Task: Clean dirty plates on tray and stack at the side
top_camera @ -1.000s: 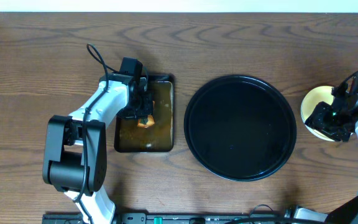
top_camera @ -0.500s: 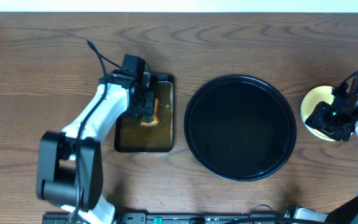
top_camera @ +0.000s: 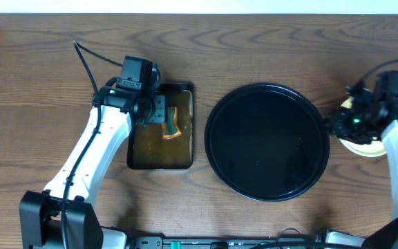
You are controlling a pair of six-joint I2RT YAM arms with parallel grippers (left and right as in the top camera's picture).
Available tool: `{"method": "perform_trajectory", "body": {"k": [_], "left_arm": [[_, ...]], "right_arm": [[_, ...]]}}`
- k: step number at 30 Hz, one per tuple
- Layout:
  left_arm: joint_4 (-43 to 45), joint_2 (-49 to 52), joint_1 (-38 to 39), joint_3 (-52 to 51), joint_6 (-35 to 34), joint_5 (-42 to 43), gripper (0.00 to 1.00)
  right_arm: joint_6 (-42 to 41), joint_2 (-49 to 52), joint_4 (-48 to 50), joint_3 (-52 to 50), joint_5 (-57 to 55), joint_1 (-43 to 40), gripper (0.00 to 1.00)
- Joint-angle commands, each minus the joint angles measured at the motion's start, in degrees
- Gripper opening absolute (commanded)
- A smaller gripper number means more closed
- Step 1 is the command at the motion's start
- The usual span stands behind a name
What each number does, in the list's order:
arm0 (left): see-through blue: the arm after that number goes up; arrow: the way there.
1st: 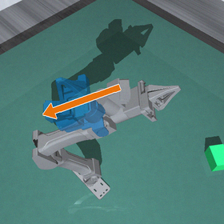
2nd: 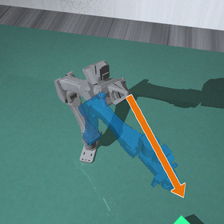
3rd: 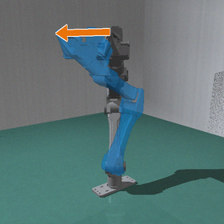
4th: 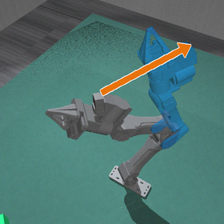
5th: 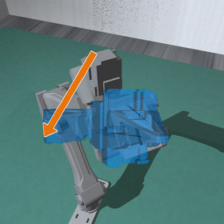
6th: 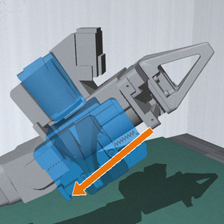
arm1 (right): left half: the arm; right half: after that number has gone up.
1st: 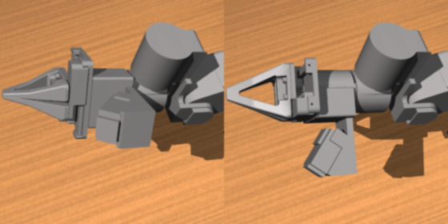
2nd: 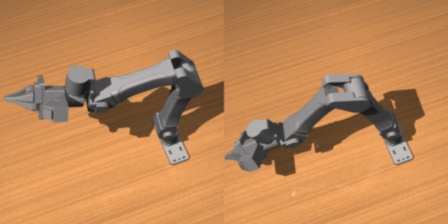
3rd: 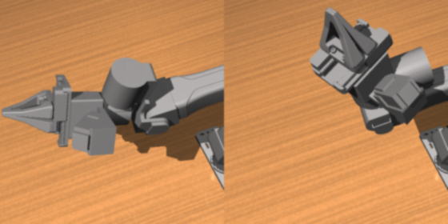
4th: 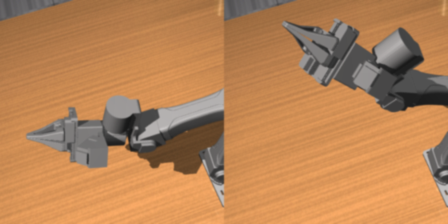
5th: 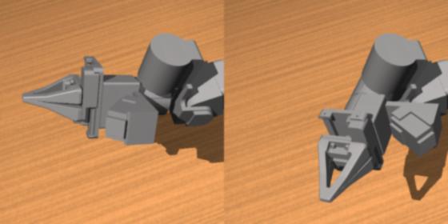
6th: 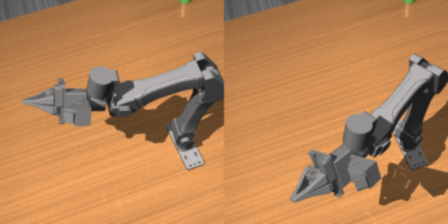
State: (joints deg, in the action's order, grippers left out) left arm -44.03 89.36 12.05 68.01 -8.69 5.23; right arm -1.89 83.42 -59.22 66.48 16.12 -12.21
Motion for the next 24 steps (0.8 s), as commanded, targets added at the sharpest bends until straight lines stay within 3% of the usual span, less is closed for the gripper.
{"method": "perform_trajectory", "body": {"k": [1,3,4,5,9,16,24], "left_arm": [[-3.39,-0.26,-0.09,-0.39,-5.2,-7.63,0.56],[-6.56,-0.28,-0.13,-0.39,-6.69,-9.03,0.58],[-8.44,-0.28,-0.13,-0.39,-6.93,-8.92,0.59],[-10.08,-0.28,-0.13,-0.39,-7.41,-8.92,0.59],[-16.2,-0.35,-0.11,-0.39,-8.83,-8.92,0.58],[-18.69,-4.72,-0.07,-1.03,-8.85,-8.92,0.58],[-12.83,-24.22,-0.07,-11.58,-9.01,-8.9,0.59]], "right_arm": [[2.86,0.24,-0.11,0.02,0.79,3.58,0.58],[2.84,0.24,-0.66,0.04,0.2,4.96,0.78],[2.84,0.24,-1.22,0.02,0.17,5.55,0.95],[2.84,0.24,-1.79,0.02,0.17,5.95,0.99],[2.47,0.22,-4.11,0.02,-1.09,7.17,0.99],[-2.05,-3.1,-4.85,-2.95,-7.45,9.84,0.99],[-5.2,-20.7,4.76,-16.39,-8.02,13.6,0.99]]}}
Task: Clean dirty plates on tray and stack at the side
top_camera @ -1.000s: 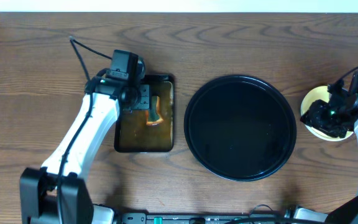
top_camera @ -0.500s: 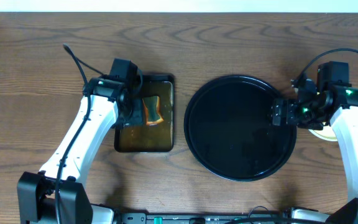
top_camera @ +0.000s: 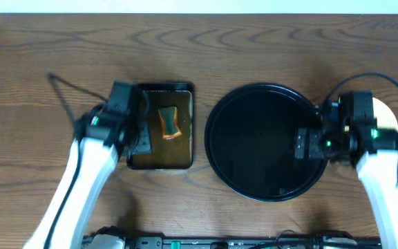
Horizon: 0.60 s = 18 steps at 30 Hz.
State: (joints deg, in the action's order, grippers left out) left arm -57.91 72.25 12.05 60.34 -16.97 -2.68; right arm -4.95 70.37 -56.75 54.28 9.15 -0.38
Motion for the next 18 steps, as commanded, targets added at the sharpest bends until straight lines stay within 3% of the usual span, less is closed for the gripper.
{"method": "perform_trajectory", "body": {"k": [1,5,6,7,12,18], "left_arm": [[1.99,-10.05,-0.07,-5.4,-0.68,-0.98,0.59],[5.95,-23.34,-0.07,-11.47,-0.07,-1.01,0.61],[6.99,-26.8,-0.07,-12.98,-0.15,-0.98,0.73],[7.74,-29.51,-0.09,-14.16,-0.42,-1.01,0.77],[7.85,-38.93,-0.09,-16.44,-0.52,-1.01,0.79],[7.85,-41.22,-0.09,-16.44,-0.5,-1.01,0.79]], "right_arm": [[-2.47,-10.34,3.15,-5.55,-1.66,2.08,0.99],[-4.87,-21.49,4.24,-9.38,-5.2,2.67,0.99],[-5.33,-24.24,4.26,-9.86,-5.53,2.67,0.99],[-5.29,-26.16,4.24,-10.1,-5.55,2.67,0.99],[-5.29,-33.86,4.02,-10.25,-5.51,2.67,0.99],[-5.29,-35.17,3.85,-10.25,-5.51,2.67,0.99]]}}
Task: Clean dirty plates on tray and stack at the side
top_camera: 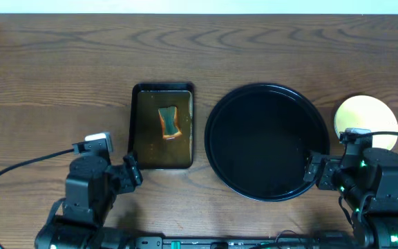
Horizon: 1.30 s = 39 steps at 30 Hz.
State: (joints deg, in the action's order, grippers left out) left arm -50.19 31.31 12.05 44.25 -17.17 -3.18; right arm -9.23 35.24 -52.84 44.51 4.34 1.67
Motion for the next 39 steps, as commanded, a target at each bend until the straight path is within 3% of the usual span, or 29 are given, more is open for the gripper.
{"method": "perform_trajectory", "body": {"k": [1,23,39], "left_arm": [[0.13,-0.22,-0.09,-0.35,-0.31,-0.5,0.79],[0.13,-0.17,-0.09,-0.35,-0.31,-0.5,0.8],[0.13,-0.17,-0.09,-0.35,-0.31,-0.5,0.8]], "right_arm": [[-1.01,-0.04,-0.2,-0.48,-0.7,0.61,0.99],[1.4,-1.25,0.15,-0.85,-3.52,0.57,0.99],[5.09,-26.69,33.44,-24.55,-3.65,1.42,0.99]]}}
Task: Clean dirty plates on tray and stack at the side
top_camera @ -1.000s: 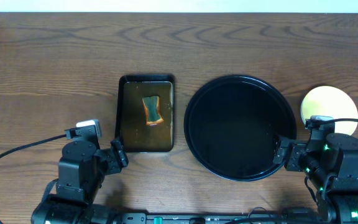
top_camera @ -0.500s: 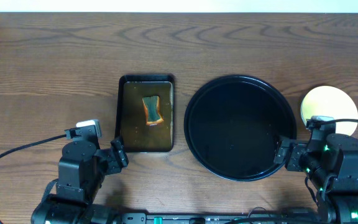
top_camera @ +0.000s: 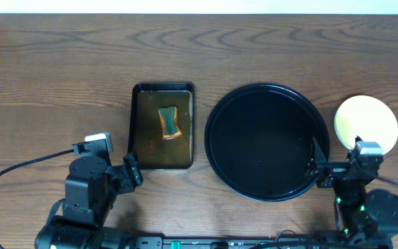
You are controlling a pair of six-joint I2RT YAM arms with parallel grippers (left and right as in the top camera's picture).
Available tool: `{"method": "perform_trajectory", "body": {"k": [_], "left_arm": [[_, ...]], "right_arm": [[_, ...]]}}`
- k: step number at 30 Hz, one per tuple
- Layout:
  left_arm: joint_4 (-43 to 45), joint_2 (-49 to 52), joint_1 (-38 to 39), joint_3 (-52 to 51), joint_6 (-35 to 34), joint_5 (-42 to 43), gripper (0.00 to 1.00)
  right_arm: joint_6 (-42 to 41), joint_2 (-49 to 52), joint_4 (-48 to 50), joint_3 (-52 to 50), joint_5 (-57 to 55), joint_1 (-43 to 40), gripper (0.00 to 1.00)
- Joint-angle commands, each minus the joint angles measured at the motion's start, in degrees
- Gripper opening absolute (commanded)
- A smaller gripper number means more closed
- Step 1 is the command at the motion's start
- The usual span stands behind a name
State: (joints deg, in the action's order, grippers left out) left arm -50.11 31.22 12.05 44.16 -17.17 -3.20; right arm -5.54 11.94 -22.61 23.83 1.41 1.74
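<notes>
The round black tray (top_camera: 267,97) lies at centre right with no plate on it. A pale yellow plate (top_camera: 366,121) rests on the table to the right of the tray; from above I cannot tell how many are stacked there. An orange sponge (top_camera: 169,123) lies in the rectangular pan (top_camera: 135,131) of brownish water. My left gripper (top_camera: 131,171) is drawn back near the front edge, below the pan's left corner, open and empty. By the tray's lower right rim my right gripper (top_camera: 315,168) is also open and empty.
A black cable (top_camera: 26,166) runs from the left arm across the wooden table toward the left edge. The arms' bases sit along the front edge. The table's far edge borders a white strip.
The right arm has pulled further back toward the front edge, showing more of the yellow plate. The left arm, sponge, pan and tray have not moved.
My left gripper was over the pan at the sponge and my right gripper was at the yellow plate beside the tray. Then both arms had left those spots, the sponge lying free in the pan. Both arms then stood drawn back at the front edge, as they are now.
</notes>
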Motion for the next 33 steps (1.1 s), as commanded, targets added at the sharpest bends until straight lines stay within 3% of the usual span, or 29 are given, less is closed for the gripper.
{"method": "perform_trajectory", "body": {"k": [1,12,18,33], "left_arm": [[0.04,-0.09,-0.09,-0.26,-0.31,-0.48,0.8],[0.04,-0.09,-0.09,-0.26,-0.31,-0.48,0.8],[0.04,-0.09,-0.09,-0.26,-0.31,-0.48,0.81],[0.04,-0.09,-0.09,-0.26,-0.31,-0.48,0.81]], "right_arm": [[1.4,-4.68,5.86,-5.79,-0.72,1.36,0.99],[1.55,-11.67,31.54,-23.58,0.24,1.36,0.99],[7.61,-11.67,18.62,-23.5,4.87,1.73,0.99],[7.93,-11.63,18.86,-23.52,4.85,1.68,0.99]]}}
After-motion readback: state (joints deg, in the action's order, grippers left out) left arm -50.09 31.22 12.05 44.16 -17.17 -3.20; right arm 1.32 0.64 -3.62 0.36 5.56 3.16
